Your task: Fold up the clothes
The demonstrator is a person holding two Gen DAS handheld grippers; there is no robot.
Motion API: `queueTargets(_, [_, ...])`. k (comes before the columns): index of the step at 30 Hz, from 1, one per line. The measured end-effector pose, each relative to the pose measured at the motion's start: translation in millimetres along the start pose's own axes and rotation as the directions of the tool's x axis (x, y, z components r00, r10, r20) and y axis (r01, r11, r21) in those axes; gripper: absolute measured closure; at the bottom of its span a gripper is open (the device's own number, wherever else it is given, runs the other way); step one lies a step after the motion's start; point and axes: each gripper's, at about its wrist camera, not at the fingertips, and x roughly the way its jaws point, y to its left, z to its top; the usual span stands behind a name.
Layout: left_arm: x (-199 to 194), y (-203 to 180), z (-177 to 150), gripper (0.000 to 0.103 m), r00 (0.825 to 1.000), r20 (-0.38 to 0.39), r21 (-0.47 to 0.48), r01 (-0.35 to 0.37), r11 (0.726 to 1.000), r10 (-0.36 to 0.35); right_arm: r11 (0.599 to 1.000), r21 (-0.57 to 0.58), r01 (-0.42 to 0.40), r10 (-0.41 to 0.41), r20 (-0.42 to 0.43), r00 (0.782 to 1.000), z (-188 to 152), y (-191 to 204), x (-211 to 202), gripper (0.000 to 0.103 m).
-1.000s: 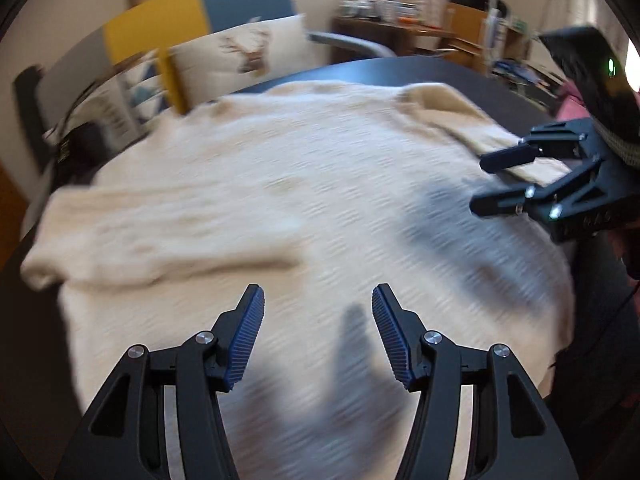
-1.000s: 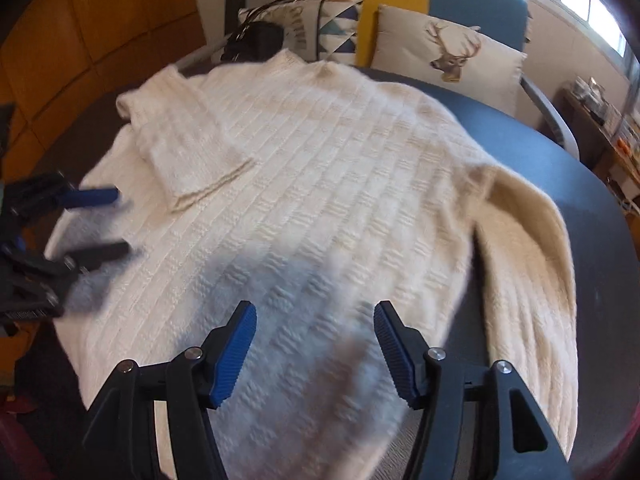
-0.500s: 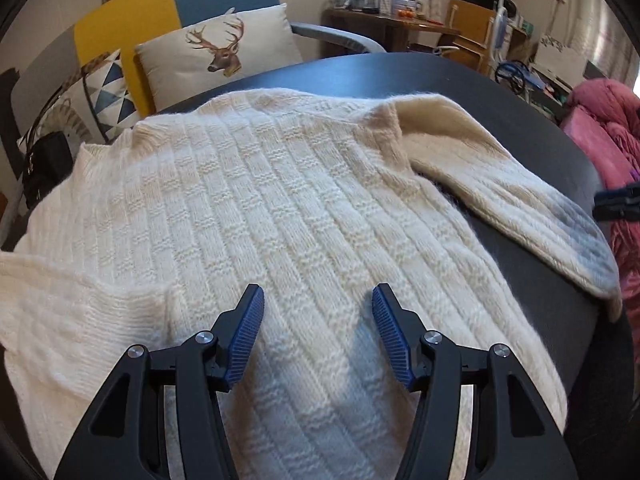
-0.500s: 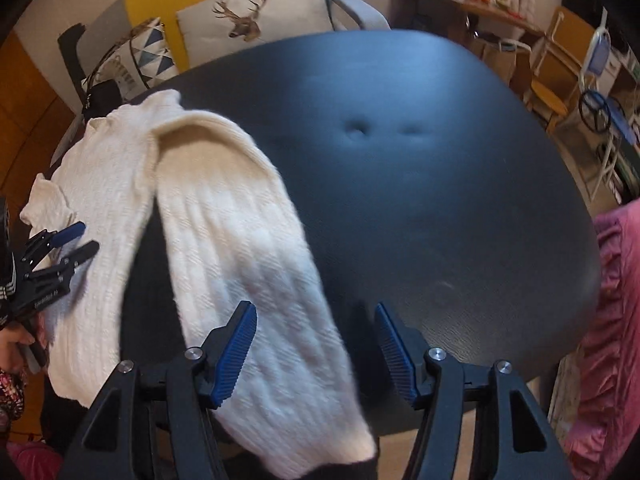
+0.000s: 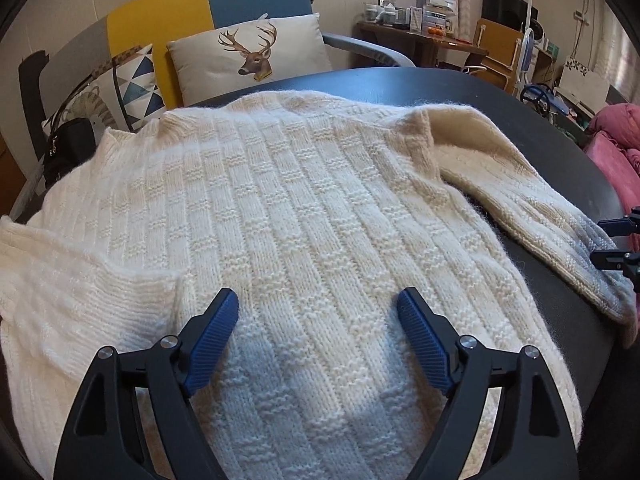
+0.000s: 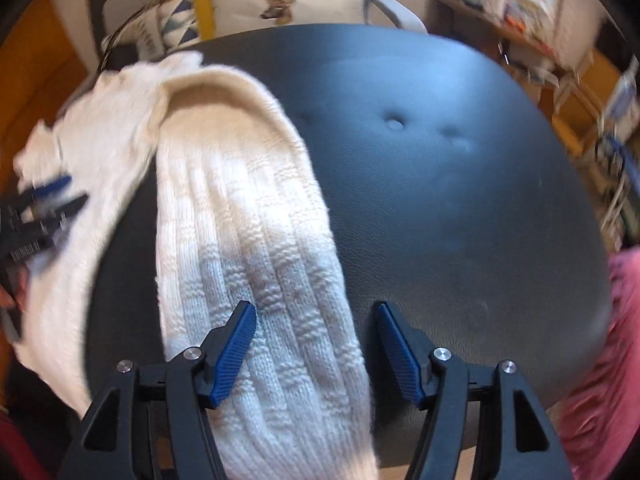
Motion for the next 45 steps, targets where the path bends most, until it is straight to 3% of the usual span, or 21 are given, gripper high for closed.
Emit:
queueTargets(2, [0,1,0,0.018,1.000,0.002,-0.004,0.000,1.000,0.000,1.000,-0.029,-0.002,0.003,0.008,1.000,-1,5,-1,0.047])
queueTargets(4, [1,1,0,0.018,1.000,0.003,-0.005,0.000,1.000,0.000,0.998,-0.063,-0.023,0.024,0.013,1.000,0,11,-3,0.077])
queueTargets(6, [1,1,0,0.018,1.000,0.003,-0.006,0.000,1.000,0.000,0.993,-0.110,-0.030,0.031,0.007,0.999,1,21,-4,0.091])
queueTargets(11, [1,1,0,0.018,1.000,0.005,-0.009,0.001,1.000,-0.001,0.934,-0.320,0.156,-0.154,0.033,0.988,10,58,-1,0.092])
queueTargets(15, [1,0,0,0.018,1.000,0.007,-0.010,0.000,1.000,0.000,0.801,-0.477,0.362,-0.350,0.117,0.929,21,73,6,0.092])
queueTargets(17, [2,-2,0,0.018,1.000,0.008,-0.012,0.000,1.000,0.000,0.734,-0.515,0.444,-0.433,0.148,0.889,29,68,13,0.092])
queueTargets(19, [2,-1,0,0.018,1.000,0.009,-0.013,0.001,1.000,-0.001,0.693,-0.518,0.501,-0.499,0.157,0.852,41,55,21,0.092])
queueTargets(23, [3,-2,1,0.018,1.000,0.010,-0.018,0.000,1.000,0.000,0.669,-0.468,0.577,-0.586,0.145,0.797,68,21,39,0.092])
queueTargets(29, [3,1,1,0.018,1.000,0.012,-0.020,0.005,1.000,-0.005,0.677,-0.280,0.681,-0.667,0.158,0.728,102,-32,42,0.092])
queueTargets(33, [3,5,-2,0.018,1.000,0.012,-0.021,0.015,1.000,-0.015,0.743,-0.182,0.644,-0.621,0.172,0.765,108,-42,50,0.090])
queueTargets(37, [2,8,-3,0.017,1.000,0.013,-0.020,0.021,1.000,-0.021,0.828,-0.130,0.546,-0.525,0.165,0.835,92,-40,36,0.079])
queueTargets(41, [1,9,-4,0.017,1.000,0.013,-0.019,0.025,1.000,-0.024,0.936,-0.033,0.352,-0.344,0.139,0.929,70,-36,9,0.079])
queueTargets(43, [0,9,-4,0.017,1.000,0.013,-0.019,0.025,0.999,-0.025,0.968,0.005,0.250,-0.248,0.130,0.960,62,-34,-3,0.078])
queueTargets(45, [0,8,-3,0.017,1.000,0.013,-0.022,0.027,0.999,-0.027,0.992,0.013,0.128,-0.129,0.058,0.990,61,-35,-5,0.078])
